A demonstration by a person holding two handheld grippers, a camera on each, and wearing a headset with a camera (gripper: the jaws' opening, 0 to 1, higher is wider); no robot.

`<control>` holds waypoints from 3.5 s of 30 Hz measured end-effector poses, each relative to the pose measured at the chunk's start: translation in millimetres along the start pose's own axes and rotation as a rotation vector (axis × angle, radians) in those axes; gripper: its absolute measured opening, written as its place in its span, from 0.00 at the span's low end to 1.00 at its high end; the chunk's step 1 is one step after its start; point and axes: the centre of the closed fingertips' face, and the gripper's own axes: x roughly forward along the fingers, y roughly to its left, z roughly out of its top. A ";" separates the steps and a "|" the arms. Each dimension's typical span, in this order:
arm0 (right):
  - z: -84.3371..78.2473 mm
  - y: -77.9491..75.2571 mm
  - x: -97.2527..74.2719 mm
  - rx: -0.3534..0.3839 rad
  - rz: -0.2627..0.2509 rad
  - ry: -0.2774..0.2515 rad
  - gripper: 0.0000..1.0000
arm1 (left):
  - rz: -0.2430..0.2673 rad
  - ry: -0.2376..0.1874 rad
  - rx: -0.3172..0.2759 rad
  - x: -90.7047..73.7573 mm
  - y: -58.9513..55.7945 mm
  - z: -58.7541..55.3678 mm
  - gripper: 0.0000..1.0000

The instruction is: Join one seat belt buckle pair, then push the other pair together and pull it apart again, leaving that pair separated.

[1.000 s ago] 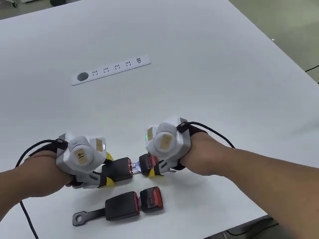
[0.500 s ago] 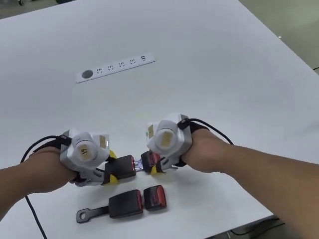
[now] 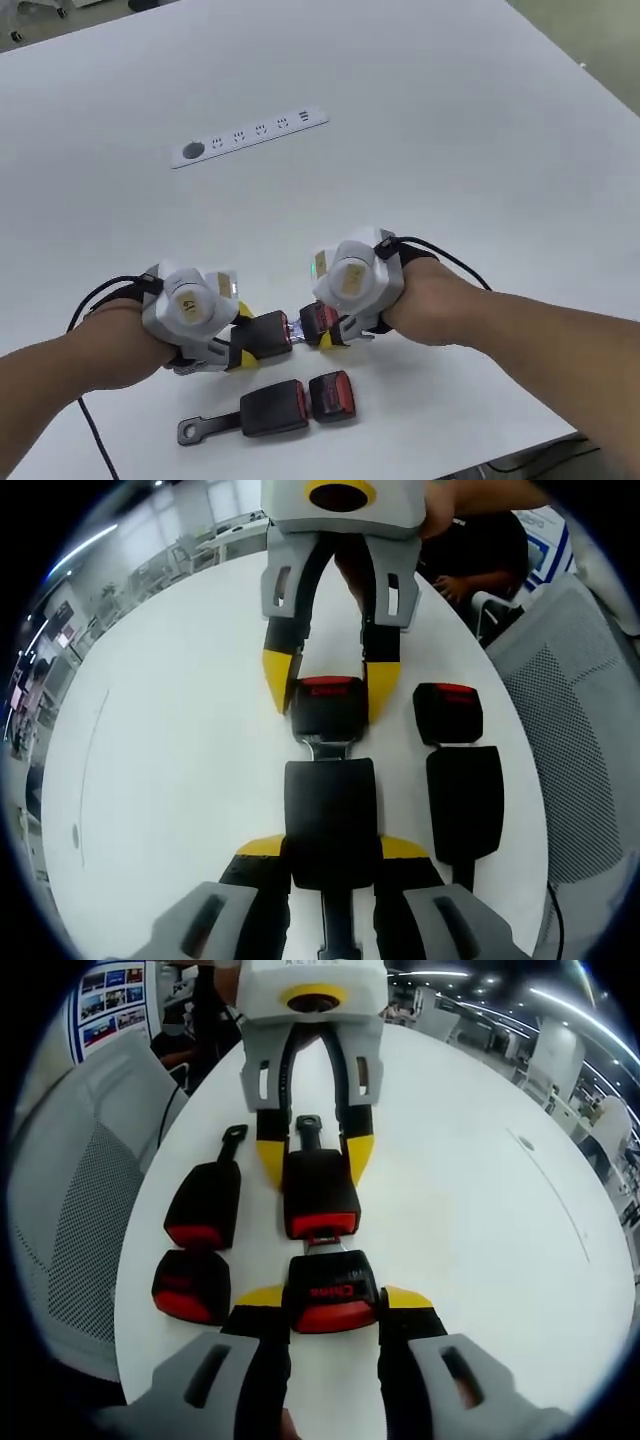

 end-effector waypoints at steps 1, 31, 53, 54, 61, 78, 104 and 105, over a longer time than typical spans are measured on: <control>-0.5 -0.7 1.3 0.000 0.001 -0.003 0.32 | 0.000 0.001 0.000 0.2 0.2 -0.2 0.32; 5.7 0.5 3.9 0.005 0.004 -0.014 0.32 | -0.003 0.013 0.011 1.0 1.1 0.6 0.31; -6.6 -2.5 -8.4 0.011 -0.001 -0.025 0.34 | -0.003 -0.015 -0.002 -2.6 -3.5 7.0 0.32; -7.3 -1.6 -9.1 0.004 -0.005 -0.021 0.34 | -0.006 -0.012 0.004 -2.3 -3.0 6.9 0.32; -26.9 -3.3 -22.5 0.012 -0.005 0.006 0.35 | -0.008 0.000 0.004 -1.2 -1.5 4.8 0.32; -112.7 -18.1 -94.2 0.098 -0.083 0.103 0.35 | -0.003 0.029 0.003 -2.2 -4.4 7.0 0.33; -99.6 -28.4 -127.9 0.137 -0.310 0.100 0.57 | 0.151 0.033 -0.027 -19.3 4.1 10.4 0.52; -99.1 -26.2 -131.6 0.150 -0.317 0.094 0.58 | 0.158 0.020 -0.039 -22.5 3.6 11.9 0.53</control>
